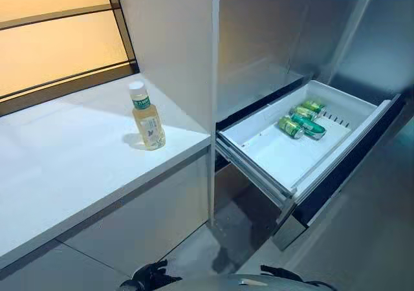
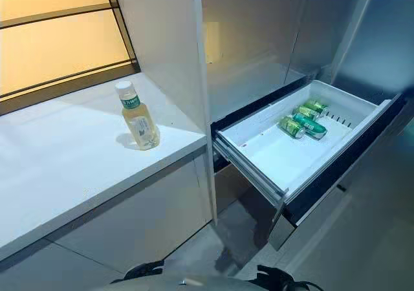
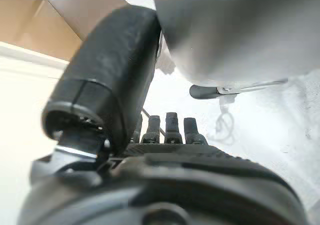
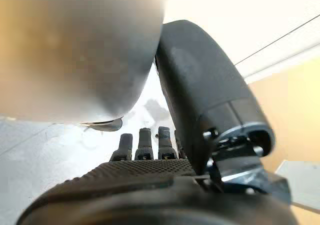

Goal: Put drinks into fridge and close the fridge

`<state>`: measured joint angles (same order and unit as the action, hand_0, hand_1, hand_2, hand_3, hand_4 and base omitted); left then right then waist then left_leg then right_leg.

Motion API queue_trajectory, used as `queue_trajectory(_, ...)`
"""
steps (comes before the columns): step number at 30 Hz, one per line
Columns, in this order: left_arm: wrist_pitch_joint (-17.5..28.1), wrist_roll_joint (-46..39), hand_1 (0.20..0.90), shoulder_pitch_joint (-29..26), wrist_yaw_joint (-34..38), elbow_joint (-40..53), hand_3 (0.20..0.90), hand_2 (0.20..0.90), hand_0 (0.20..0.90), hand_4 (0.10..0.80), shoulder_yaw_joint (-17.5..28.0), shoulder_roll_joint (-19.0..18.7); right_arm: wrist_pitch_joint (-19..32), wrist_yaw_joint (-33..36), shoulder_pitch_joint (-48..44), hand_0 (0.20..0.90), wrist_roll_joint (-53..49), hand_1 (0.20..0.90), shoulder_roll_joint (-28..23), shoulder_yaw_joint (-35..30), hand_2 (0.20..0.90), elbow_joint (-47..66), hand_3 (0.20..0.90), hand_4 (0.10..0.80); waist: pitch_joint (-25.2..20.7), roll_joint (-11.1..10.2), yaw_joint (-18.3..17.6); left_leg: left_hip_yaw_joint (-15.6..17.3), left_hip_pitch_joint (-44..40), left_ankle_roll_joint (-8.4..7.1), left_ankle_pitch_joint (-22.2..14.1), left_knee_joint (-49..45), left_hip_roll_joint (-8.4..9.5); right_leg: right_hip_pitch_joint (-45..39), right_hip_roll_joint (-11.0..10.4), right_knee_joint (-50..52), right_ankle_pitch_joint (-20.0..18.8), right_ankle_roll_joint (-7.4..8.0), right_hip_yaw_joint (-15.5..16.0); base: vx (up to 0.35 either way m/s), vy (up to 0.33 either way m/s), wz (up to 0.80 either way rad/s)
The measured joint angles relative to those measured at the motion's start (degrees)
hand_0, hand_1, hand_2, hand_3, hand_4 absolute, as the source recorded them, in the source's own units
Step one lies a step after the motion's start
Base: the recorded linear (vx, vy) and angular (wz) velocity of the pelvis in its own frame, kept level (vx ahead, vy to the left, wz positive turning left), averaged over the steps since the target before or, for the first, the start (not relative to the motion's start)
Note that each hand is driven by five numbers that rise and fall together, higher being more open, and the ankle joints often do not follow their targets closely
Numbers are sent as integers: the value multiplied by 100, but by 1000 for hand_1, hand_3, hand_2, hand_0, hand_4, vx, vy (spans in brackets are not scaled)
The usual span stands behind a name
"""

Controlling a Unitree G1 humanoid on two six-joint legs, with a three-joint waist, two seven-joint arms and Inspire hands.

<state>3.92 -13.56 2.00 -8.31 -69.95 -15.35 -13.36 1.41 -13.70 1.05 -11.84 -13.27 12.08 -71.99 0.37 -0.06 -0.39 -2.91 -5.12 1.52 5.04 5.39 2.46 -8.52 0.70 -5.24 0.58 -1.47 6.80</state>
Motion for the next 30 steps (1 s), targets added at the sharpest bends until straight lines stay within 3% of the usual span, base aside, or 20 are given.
queue_trajectory(11, 0, -17, 900, 4, -93, -2, 900, 900, 900, 800, 3, -12, -8, -2, 1, 900, -1, 900, 10, -1, 900, 0, 900, 800, 25, -42, 3, 12, -15, -39, -28, 0, -1, -6, 0, 0, 6, 9, -14, 0, 0, 0)
queue_trajectory(15, 12, -512, 900, 28, -327, -1, 900, 900, 900, 800, 21, -26, -24, -6, -5, 900, -1, 900, 10, -3, 900, 1, 900, 800, 30, -32, 6, 20, -15, -38, -29, 0, -2, -3, 0, -1, 6, 10, -25, 0, 0, 0)
queue_trajectory(22, -174, -2206, 900, 292, -1823, 1000, 900, 900, 900, 800, 243, -133, -197, -59, -103, 900, 7, 900, 9, -48, 900, 28, 900, 800, 155, -27, 48, 11, -14, -32, -24, 0, -1, -4, -1, 0, 7, 11, -14, 0, 0, 0)
queue_trajectory(30, -390, -2742, 900, 258, -2853, 2479, 900, 900, 900, 800, 237, -221, -271, -124, -110, 900, 84, 900, -55, -111, 900, 191, 900, 800, 268, 71, 21, 11, -24, 5, 5, 0, 0, -14, -3, 0, 4, 8, -15, 0, 0, 0)
